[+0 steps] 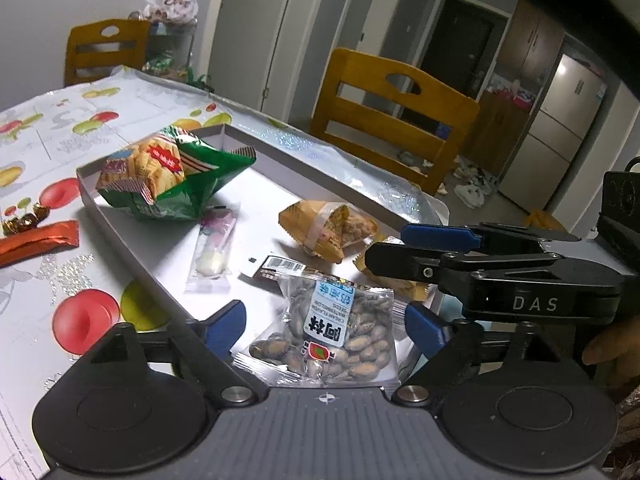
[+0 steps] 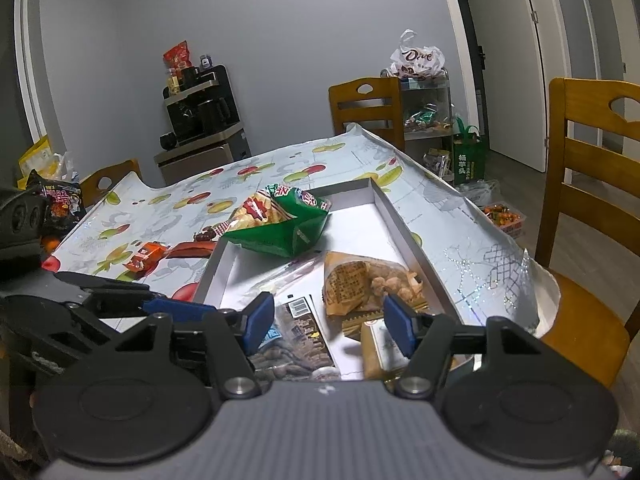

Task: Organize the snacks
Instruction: 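Open both tools to release seed bag and brown tube in the box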

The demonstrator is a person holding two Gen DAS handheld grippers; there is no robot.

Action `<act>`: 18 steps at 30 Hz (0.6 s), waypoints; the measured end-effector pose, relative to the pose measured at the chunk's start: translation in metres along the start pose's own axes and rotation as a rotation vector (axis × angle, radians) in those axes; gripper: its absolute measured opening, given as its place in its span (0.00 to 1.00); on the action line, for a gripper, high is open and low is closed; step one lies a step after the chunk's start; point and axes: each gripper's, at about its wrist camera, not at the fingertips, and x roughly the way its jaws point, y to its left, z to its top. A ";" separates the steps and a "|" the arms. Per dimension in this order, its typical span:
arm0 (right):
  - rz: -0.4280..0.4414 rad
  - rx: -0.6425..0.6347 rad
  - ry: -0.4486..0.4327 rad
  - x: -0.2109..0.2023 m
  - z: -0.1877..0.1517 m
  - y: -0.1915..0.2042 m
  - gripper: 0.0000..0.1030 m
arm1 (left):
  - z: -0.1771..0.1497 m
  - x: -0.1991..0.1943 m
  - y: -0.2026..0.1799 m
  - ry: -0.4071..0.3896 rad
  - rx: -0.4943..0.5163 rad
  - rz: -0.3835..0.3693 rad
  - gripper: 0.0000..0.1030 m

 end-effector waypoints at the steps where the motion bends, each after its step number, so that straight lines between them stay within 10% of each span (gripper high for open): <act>1: -0.001 0.005 0.000 0.000 0.000 -0.001 0.62 | 0.000 -0.001 -0.001 -0.003 0.004 0.005 0.89; 18: -0.055 0.037 -0.077 -0.012 0.009 0.009 0.82 | -0.002 -0.036 0.009 -0.126 0.022 0.062 1.00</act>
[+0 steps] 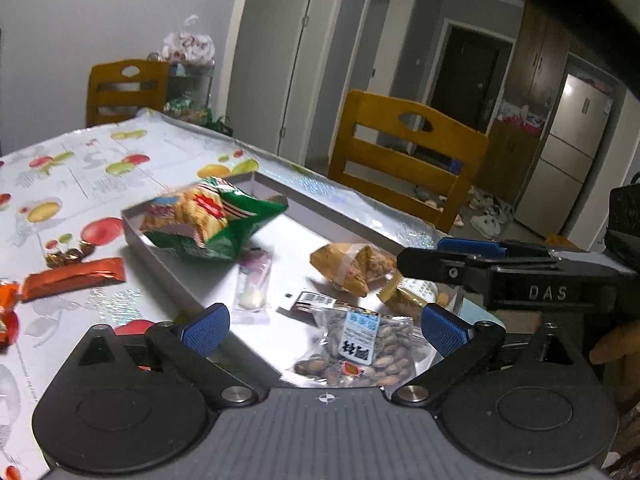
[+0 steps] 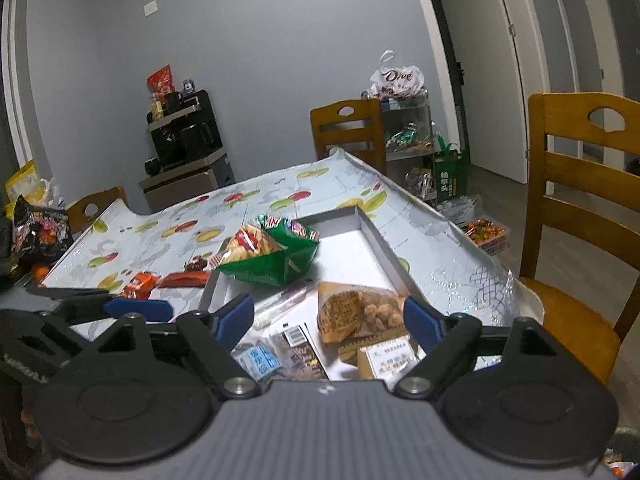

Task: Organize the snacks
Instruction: 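Open both tools to release seed bag and brown tube in the box, then withdraw both tools from the box toward the loose candies on the table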

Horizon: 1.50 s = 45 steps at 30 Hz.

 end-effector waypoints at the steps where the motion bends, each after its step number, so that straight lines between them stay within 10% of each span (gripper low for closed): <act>1: -0.005 -0.001 -0.001 0.001 0.001 0.002 0.82 | -0.001 -0.003 0.001 -0.006 0.004 0.003 1.00; 18: -0.017 -0.128 0.113 0.028 -0.009 0.054 0.83 | -0.016 -0.053 0.063 -0.099 -0.068 0.123 1.00; 26: 0.022 -0.171 0.060 0.030 0.007 0.085 0.83 | -0.002 -0.081 0.109 -0.241 0.005 0.356 1.00; 31: 0.070 -0.261 0.021 0.037 0.019 0.121 0.83 | -0.002 -0.055 0.143 -0.183 0.048 0.585 1.00; 45: 0.117 -0.347 0.077 0.093 0.035 0.183 0.83 | -0.017 -0.019 0.176 -0.084 -0.036 0.583 0.97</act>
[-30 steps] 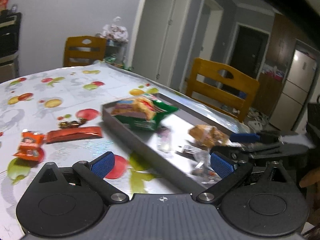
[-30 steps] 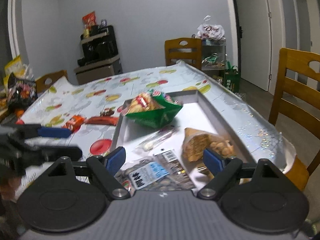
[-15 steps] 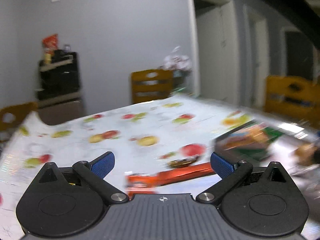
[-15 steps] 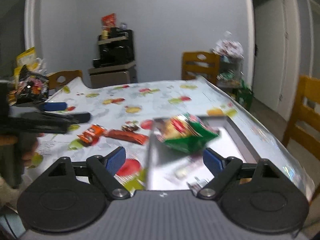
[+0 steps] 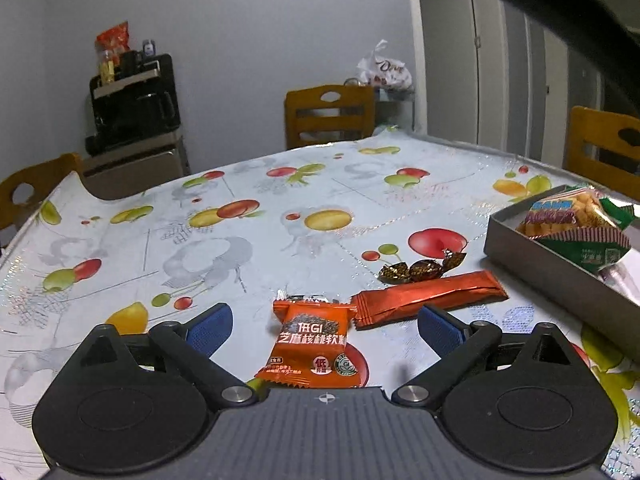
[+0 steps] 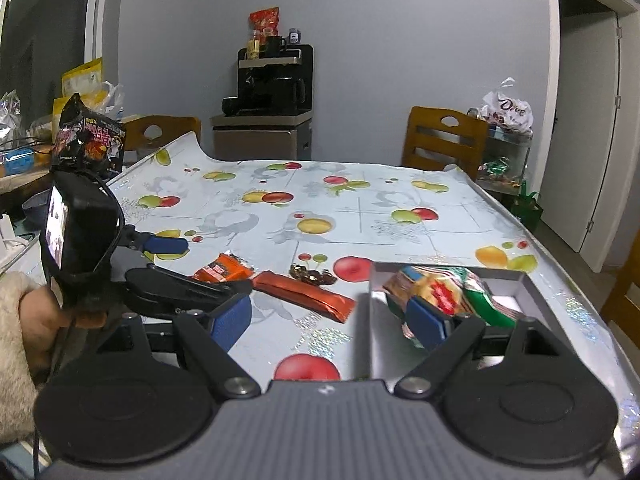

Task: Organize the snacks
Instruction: 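Withdraw both tools from the box toward the loose candies on the table, then close left tool on orange sesame candy packet while right tool approaches orange-red bar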

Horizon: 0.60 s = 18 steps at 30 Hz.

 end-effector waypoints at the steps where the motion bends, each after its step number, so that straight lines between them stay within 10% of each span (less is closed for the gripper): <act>1: 0.002 0.000 0.005 0.003 0.001 0.001 0.83 | 0.000 0.001 0.001 0.004 -0.008 -0.004 0.96; 8: 0.000 -0.016 0.060 0.034 0.004 0.016 0.83 | -0.001 0.017 0.006 0.123 -0.035 -0.031 0.45; 18: -0.017 -0.113 0.094 0.092 0.014 0.037 0.83 | 0.000 -0.009 0.022 0.035 -0.072 -0.070 0.39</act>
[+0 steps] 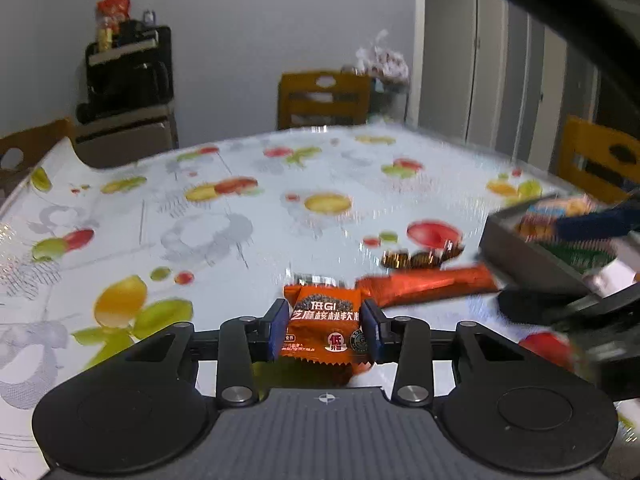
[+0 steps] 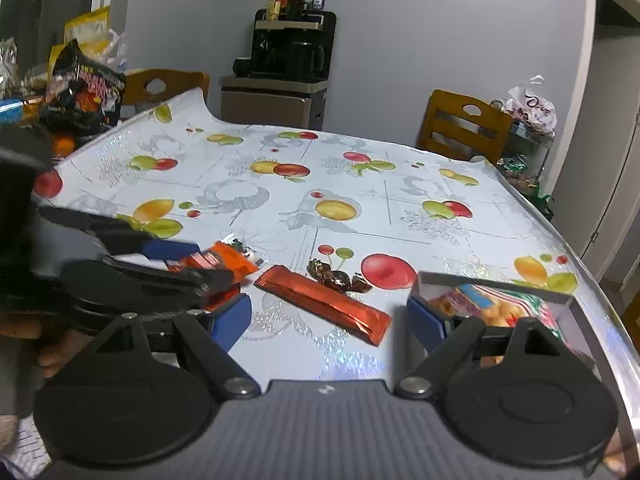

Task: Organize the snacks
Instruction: 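Close left tool on orange sesame candy packet while right tool approaches orange-red bar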

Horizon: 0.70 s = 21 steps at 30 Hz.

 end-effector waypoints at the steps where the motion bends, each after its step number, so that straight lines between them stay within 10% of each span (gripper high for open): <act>1: -0.005 -0.010 0.010 0.008 0.001 0.001 0.83 | 0.001 -0.003 -0.001 -0.011 -0.001 0.000 0.39; 21: -0.002 -0.070 0.129 0.096 0.007 0.005 0.82 | 0.005 -0.010 0.010 -0.044 -0.102 0.023 0.38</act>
